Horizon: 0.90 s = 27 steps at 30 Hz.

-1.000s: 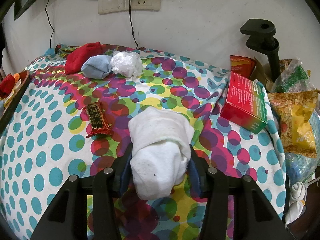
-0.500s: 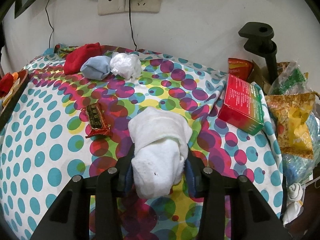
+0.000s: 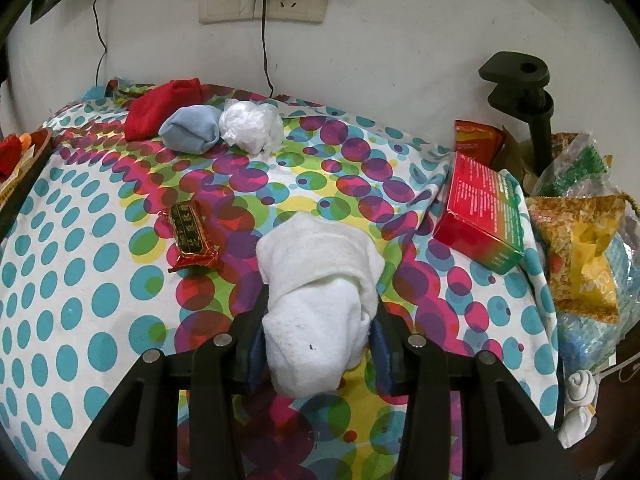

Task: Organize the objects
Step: 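Carry the white sock with the right tool over the red tray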

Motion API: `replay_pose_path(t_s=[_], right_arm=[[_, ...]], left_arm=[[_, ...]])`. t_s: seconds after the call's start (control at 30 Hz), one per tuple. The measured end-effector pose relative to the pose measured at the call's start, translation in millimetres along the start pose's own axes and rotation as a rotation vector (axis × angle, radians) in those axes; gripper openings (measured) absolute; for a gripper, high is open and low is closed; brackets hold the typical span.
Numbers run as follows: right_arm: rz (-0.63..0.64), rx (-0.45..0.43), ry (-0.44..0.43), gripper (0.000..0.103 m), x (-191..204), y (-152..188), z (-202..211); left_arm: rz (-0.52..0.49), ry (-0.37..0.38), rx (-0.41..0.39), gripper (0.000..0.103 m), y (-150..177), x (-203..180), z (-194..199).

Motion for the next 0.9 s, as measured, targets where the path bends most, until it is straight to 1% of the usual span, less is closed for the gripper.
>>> replay_pose_path(t_s=[0.13, 0.2, 0.33, 0.4, 0.47, 0.53, 0.57, 0.63, 0.73, 0.9], right_arm=[[0.002, 0.0, 0.001, 0.041, 0, 0, 0], [-0.007, 0.003, -0.008, 0.042, 0, 0, 0], [-0.005, 0.002, -0.006, 0.042, 0, 0, 0], [-0.007, 0.003, -0.008, 0.042, -1, 0, 0], [-0.004, 0.003, -0.005, 0.042, -1, 0, 0], [-0.008, 0.004, -0.009, 0.042, 0, 0, 0], [-0.006, 0.003, -0.007, 0.042, 0, 0, 0], [-0.008, 0.004, -0.009, 0.042, -1, 0, 0], [-0.019, 0.008, -0.018, 0.043, -1, -1, 0], [-0.024, 0.011, -0.022, 0.043, -1, -1, 0]], left_arm=[[0.033, 0.019, 0.003, 0.053, 1, 5, 0], [0.043, 0.002, 0.008, 0.053, 2, 9, -1], [0.06, -0.01, 0.028, 0.053, 6, 15, -6], [0.052, -0.006, 0.028, 0.053, 7, 17, -7], [0.048, -0.038, 0.035, 0.053, 8, 19, -8], [0.043, -0.031, 0.033, 0.053, 8, 19, -9], [0.051, -0.042, 0.035, 0.053, 8, 21, -9], [0.059, -0.025, 0.034, 0.053, 9, 23, -9], [0.067, -0.049, 0.047, 0.053, 11, 27, -12], [0.108, -0.032, 0.056, 0.053, 14, 35, -16]])
Point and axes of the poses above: each gripper's, at about its wrist camera, not at the fingertips, and z roughly against the way its jaws point, x to its left, y to its underside, the point moved 6 cm from there along -z, roughly the way its jaws point, and after that the axes turned 13 degrees about -z, right-handed, at the moved point
